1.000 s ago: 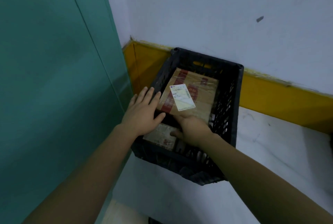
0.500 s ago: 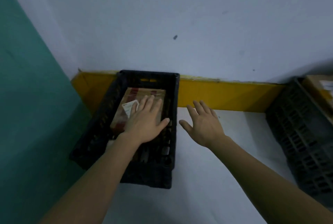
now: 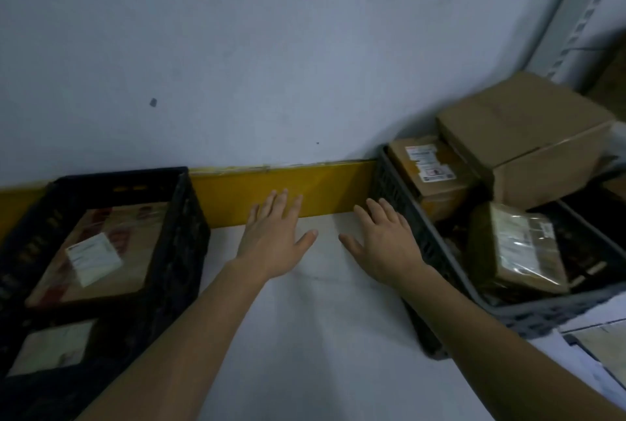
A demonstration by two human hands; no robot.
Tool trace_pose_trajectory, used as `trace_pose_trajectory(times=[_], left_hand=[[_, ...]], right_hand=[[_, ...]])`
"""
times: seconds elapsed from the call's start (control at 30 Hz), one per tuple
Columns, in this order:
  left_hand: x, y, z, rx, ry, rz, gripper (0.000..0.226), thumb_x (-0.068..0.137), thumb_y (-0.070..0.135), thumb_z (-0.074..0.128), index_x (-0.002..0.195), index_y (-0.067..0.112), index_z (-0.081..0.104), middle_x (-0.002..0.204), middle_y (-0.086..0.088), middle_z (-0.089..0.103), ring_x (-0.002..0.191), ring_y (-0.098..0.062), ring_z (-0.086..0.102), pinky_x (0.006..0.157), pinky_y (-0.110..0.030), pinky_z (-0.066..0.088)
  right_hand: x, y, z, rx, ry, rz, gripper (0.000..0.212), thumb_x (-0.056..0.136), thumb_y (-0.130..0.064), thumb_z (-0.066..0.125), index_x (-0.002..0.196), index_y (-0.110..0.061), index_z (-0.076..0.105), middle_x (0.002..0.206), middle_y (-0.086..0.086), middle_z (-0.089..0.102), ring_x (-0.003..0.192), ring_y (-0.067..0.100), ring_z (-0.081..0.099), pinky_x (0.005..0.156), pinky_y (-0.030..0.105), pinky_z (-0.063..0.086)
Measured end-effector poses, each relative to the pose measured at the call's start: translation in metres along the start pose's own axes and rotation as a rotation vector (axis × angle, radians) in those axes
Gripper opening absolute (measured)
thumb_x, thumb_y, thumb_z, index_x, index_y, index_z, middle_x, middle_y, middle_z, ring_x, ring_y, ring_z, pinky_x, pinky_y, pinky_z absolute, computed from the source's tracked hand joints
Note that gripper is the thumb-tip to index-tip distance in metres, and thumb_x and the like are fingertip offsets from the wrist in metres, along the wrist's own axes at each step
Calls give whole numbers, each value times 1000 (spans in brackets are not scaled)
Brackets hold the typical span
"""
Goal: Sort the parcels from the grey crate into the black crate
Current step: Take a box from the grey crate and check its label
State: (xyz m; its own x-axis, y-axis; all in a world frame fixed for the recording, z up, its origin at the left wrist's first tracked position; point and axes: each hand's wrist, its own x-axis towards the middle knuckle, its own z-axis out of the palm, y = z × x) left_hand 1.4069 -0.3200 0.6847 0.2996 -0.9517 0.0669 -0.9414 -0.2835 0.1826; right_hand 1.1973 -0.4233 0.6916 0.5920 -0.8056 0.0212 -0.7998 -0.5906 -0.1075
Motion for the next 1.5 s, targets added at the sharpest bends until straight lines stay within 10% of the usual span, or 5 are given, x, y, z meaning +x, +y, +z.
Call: trace_pose_trajectory(times=[0.77,1.23,1.5], left_hand=[[136,225,-5,-236,-40,390,81,104,72,31,169,28,12,176,-5,18,162,-28,14,129,-58,18],[211,326,11,-648,-195,3,88,104,70,39,171,28,2,174,-3,30,154,-28,38,125,-44,34],[209,341,-7,-1068,-11,-150,76,107,49,56,170,31,17,170,4,33,152,-20,39,126,-43,34]], right_hand=[[-39,255,-72,77,280,511,89,100,-82,25,166,-22,27,176,11,26,163,35,21,129,59,28],[55,382,-131,414,405,393,115,88,-94,45,171,-33,-5,182,-2,6,166,27,15,130,59,28],[62,377,-146,641,575,226,94,88,-79,68,161,-32,35,158,-6,51,140,17,52,111,52,54]])
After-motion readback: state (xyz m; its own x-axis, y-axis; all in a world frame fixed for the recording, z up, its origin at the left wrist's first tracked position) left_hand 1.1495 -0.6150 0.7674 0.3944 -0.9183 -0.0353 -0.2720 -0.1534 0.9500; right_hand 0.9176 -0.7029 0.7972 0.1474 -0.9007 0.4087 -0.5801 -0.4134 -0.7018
